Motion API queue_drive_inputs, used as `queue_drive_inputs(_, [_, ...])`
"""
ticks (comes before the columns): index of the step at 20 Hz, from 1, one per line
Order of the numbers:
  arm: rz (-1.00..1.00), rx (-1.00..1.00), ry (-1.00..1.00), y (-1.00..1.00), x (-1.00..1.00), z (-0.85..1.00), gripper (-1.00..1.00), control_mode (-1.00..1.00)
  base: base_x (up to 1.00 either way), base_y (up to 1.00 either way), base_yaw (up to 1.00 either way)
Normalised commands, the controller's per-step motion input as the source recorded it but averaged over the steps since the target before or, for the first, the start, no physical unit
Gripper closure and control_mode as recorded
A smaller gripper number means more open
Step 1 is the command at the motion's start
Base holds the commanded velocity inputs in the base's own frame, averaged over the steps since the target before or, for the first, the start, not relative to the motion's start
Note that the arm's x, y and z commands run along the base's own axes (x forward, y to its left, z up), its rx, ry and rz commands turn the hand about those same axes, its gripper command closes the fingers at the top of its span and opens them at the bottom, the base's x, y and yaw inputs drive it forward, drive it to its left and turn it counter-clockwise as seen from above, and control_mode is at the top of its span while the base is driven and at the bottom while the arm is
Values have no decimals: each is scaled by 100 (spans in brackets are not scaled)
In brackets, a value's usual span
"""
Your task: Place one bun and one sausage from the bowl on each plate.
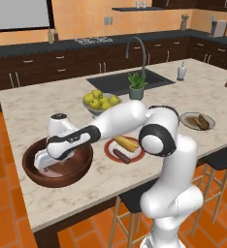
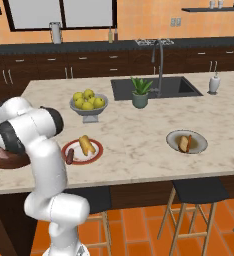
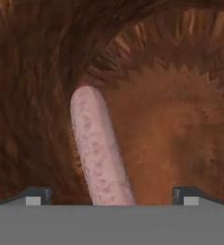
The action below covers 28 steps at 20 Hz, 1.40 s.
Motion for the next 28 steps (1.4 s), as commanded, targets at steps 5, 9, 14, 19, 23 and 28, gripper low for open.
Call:
queue_drive_inputs(5, [0,-5,19,2,13,-39,-100,-100,0,0,0])
queue_drive_inputs(9, [-2,-15,23,4,-6,-73,-100,-100,0,0,0])
queue_drive_inputs(14, [-8,-24,5,-13,-2,-66,-100,-100,0,0,0])
queue_drive_inputs(19, [-5,-9,0,-53,-12,-47,100,-100,0,0,0])
queue_drive_inputs(23, [0,-1,-1,-4,-7,-19,100,-100,0,0,0])
queue_drive_inputs(28, [0,0,-16,-17,-59,15,100,-100,0,0,0])
